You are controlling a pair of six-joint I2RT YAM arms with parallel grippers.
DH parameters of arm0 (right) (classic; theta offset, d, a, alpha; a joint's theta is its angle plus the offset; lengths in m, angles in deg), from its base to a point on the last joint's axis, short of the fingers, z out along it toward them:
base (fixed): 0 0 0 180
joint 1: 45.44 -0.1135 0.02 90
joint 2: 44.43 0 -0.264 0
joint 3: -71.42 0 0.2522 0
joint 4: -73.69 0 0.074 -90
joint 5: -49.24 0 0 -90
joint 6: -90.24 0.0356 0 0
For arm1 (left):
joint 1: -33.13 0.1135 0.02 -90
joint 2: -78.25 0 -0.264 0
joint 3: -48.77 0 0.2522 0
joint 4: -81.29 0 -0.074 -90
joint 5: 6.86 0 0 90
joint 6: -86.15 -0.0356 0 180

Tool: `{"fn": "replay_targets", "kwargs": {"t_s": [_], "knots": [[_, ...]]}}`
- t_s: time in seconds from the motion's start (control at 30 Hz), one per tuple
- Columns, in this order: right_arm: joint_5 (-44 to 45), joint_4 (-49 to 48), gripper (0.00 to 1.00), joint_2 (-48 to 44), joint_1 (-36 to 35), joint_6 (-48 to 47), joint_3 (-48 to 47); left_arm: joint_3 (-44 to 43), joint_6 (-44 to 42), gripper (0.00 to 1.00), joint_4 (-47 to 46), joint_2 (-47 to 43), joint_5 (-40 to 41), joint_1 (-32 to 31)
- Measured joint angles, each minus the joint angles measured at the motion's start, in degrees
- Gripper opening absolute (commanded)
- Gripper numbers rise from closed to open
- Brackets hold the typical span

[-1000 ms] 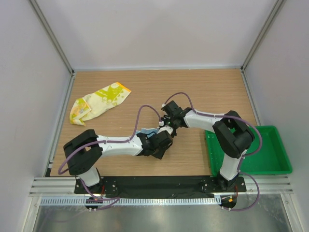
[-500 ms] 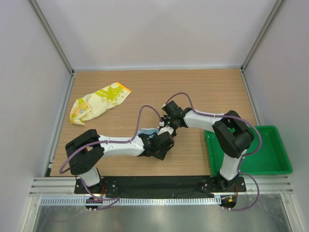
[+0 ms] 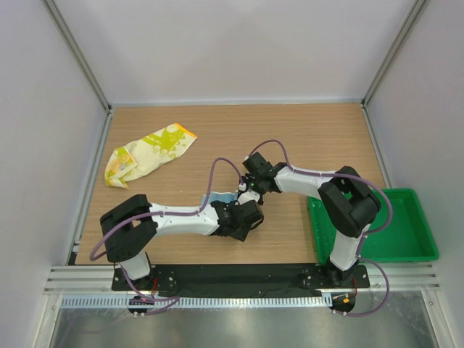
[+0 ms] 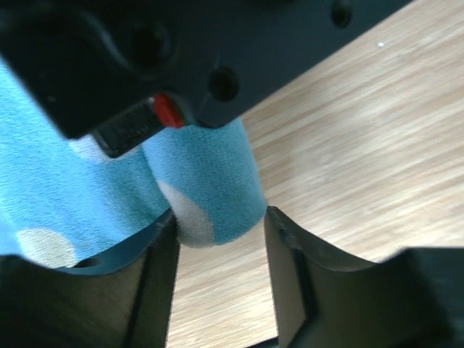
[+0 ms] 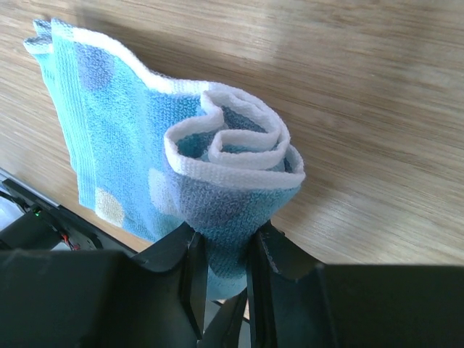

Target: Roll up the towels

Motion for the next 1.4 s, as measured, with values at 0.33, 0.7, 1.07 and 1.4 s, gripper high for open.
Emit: {"fn": "replay_targets", "kwargs": {"t_s": [0.33,0.7,1.07,1.4], "knots": [[-0.6,-5.0,0.21,-0.1,-0.4,3.3,2.4,-1.7,2.2,0.14,4.2,2.3,6.6,-1.5],[-0.4,-8.3,0.42,-1.4,-1.4,5.6,4.8,1.8,0.5,0.00,1.5,-0.7,4.3,-1.0],[2.1,-3.7,0.90,-3.3,-1.6,4.5,3.3,10.8,0.6,0.00,-8.2,-8.2,-5.5,3.0],[-0.6,-1.7,0.93,-4.1,8.0,1.9,2.2,16.3,0.7,0.00,-16.5,-11.7,-10.9,4.7]]}}
